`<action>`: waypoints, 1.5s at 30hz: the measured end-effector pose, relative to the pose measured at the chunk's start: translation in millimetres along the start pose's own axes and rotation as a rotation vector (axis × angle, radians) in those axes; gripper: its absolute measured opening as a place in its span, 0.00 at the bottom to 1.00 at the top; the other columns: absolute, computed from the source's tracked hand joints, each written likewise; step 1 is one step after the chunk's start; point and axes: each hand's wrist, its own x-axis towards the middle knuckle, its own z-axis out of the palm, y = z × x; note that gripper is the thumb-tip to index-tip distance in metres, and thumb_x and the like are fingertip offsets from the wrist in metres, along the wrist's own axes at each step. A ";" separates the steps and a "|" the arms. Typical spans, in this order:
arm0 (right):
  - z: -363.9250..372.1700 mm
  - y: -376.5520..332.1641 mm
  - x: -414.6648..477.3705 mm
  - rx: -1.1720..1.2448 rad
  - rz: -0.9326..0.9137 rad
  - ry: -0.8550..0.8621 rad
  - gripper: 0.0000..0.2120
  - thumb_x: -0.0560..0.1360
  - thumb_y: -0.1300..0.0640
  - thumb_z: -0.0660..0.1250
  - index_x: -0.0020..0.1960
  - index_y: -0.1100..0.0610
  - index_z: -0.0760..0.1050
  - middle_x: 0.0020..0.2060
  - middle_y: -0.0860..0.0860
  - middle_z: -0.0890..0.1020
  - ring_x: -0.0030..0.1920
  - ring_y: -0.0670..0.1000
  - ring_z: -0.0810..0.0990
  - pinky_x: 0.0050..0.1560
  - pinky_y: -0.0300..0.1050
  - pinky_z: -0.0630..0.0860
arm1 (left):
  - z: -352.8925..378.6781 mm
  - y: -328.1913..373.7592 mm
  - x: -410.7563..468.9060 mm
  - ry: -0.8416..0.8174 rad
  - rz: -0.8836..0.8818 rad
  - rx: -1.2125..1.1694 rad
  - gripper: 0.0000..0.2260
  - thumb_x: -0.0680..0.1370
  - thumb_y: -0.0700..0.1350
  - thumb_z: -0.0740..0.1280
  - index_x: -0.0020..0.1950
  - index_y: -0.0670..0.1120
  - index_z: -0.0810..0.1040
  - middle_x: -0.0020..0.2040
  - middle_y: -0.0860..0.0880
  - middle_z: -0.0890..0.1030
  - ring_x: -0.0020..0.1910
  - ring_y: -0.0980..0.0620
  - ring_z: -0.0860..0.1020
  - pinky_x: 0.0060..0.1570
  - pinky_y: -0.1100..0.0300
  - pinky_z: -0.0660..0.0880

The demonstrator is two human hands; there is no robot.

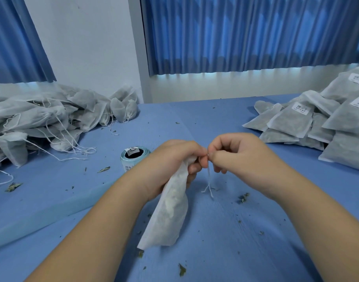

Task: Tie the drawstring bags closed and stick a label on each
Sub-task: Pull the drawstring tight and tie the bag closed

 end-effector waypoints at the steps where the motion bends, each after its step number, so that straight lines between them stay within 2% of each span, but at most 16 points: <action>1: 0.3 -0.5 -0.2 0.010 -0.012 -0.005 0.08 0.69 0.58 0.68 0.32 0.52 0.78 0.28 0.48 0.78 0.34 0.50 0.72 0.39 0.49 0.69 | 0.1 1.9 -2.3 0.030 0.046 0.078 0.09 0.68 0.48 0.65 0.29 0.47 0.77 0.26 0.50 0.68 0.24 0.53 0.65 0.26 0.63 0.63; 5: 1.5 -1.2 -0.1 0.037 -0.051 0.000 0.05 0.64 0.54 0.64 0.31 0.50 0.78 0.27 0.47 0.77 0.33 0.49 0.71 0.38 0.48 0.68 | 2.1 10.4 -9.8 0.142 0.189 0.341 0.08 0.68 0.50 0.65 0.31 0.51 0.80 0.26 0.55 0.72 0.28 0.54 0.67 0.32 0.59 0.63; 8: 0.2 0.6 0.4 0.028 -0.066 0.003 0.05 0.64 0.54 0.64 0.32 0.50 0.78 0.26 0.46 0.76 0.33 0.49 0.71 0.37 0.48 0.68 | 4.3 12.3 -12.2 0.183 0.234 0.390 0.07 0.68 0.50 0.66 0.32 0.52 0.81 0.26 0.55 0.71 0.29 0.54 0.66 0.33 0.58 0.62; 11: -1.0 3.0 1.3 0.016 -0.081 0.001 0.05 0.64 0.56 0.63 0.33 0.52 0.77 0.26 0.46 0.75 0.33 0.48 0.69 0.35 0.44 0.67 | 4.7 10.7 -12.4 0.194 0.259 0.388 0.06 0.67 0.50 0.66 0.33 0.51 0.81 0.26 0.56 0.72 0.28 0.57 0.68 0.34 0.61 0.64; 14: -2.0 4.6 1.8 0.006 -0.094 0.006 0.05 0.64 0.56 0.63 0.33 0.51 0.77 0.27 0.48 0.74 0.32 0.47 0.69 0.32 0.39 0.66 | 5.9 8.9 -11.7 0.198 0.298 0.374 0.05 0.68 0.48 0.67 0.33 0.51 0.80 0.27 0.58 0.73 0.28 0.61 0.70 0.31 0.71 0.66; 19: -4.2 5.0 1.8 0.024 -0.105 -0.011 0.05 0.64 0.57 0.63 0.32 0.51 0.77 0.27 0.48 0.73 0.33 0.48 0.69 0.34 0.41 0.66 | 6.1 6.5 -11.5 0.197 0.342 0.386 0.07 0.72 0.46 0.70 0.33 0.53 0.80 0.28 0.61 0.75 0.27 0.65 0.72 0.29 0.74 0.65; 21: -5.2 5.0 1.5 0.018 -0.103 -0.028 0.05 0.64 0.57 0.62 0.32 0.51 0.76 0.27 0.48 0.74 0.32 0.47 0.69 0.35 0.41 0.66 | 5.5 5.8 -11.9 0.192 0.337 0.384 0.10 0.74 0.44 0.70 0.34 0.53 0.80 0.25 0.62 0.73 0.25 0.65 0.71 0.27 0.75 0.65; 24: -7.4 6.0 1.4 0.009 -0.087 -0.058 0.05 0.63 0.57 0.62 0.33 0.52 0.77 0.27 0.47 0.76 0.32 0.47 0.71 0.38 0.44 0.69 | 6.8 5.9 -12.4 0.163 0.291 0.355 0.06 0.71 0.48 0.70 0.34 0.53 0.80 0.24 0.62 0.72 0.24 0.65 0.70 0.25 0.72 0.64; 27: -9.3 6.7 1.8 -0.002 -0.075 -0.090 0.05 0.63 0.57 0.62 0.32 0.52 0.77 0.27 0.48 0.77 0.32 0.46 0.74 0.39 0.41 0.72 | 7.9 5.5 -11.5 0.132 0.254 0.298 0.05 0.70 0.48 0.69 0.34 0.53 0.80 0.23 0.61 0.72 0.24 0.64 0.71 0.24 0.72 0.65; 32: -12.1 9.2 2.4 -0.007 -0.065 -0.094 0.05 0.62 0.57 0.62 0.33 0.52 0.77 0.28 0.48 0.77 0.32 0.45 0.75 0.38 0.40 0.72 | 7.5 3.8 -11.0 0.163 0.257 0.303 0.07 0.74 0.46 0.72 0.35 0.53 0.81 0.25 0.61 0.73 0.26 0.63 0.72 0.31 0.68 0.65; 37: -12.9 9.3 3.3 0.003 -0.059 -0.094 0.05 0.63 0.57 0.63 0.33 0.53 0.77 0.28 0.48 0.77 0.32 0.45 0.75 0.36 0.35 0.72 | 9.6 3.1 -11.5 0.223 0.302 0.311 0.08 0.75 0.42 0.72 0.36 0.51 0.81 0.25 0.61 0.73 0.23 0.62 0.69 0.26 0.74 0.64; 42: -11.0 9.0 3.3 -0.002 -0.035 -0.095 0.05 0.62 0.58 0.63 0.32 0.54 0.77 0.27 0.47 0.77 0.31 0.44 0.75 0.35 0.34 0.72 | 9.7 3.5 -11.0 0.237 0.228 0.348 0.05 0.72 0.50 0.73 0.36 0.52 0.82 0.30 0.56 0.74 0.29 0.55 0.67 0.30 0.65 0.64; 45: -11.8 8.5 3.0 -0.003 -0.028 -0.093 0.05 0.63 0.58 0.63 0.32 0.52 0.77 0.27 0.47 0.77 0.31 0.44 0.75 0.35 0.35 0.72 | 9.5 2.7 -11.0 0.215 0.188 0.367 0.09 0.68 0.54 0.71 0.39 0.49 0.83 0.35 0.48 0.76 0.33 0.53 0.68 0.33 0.60 0.64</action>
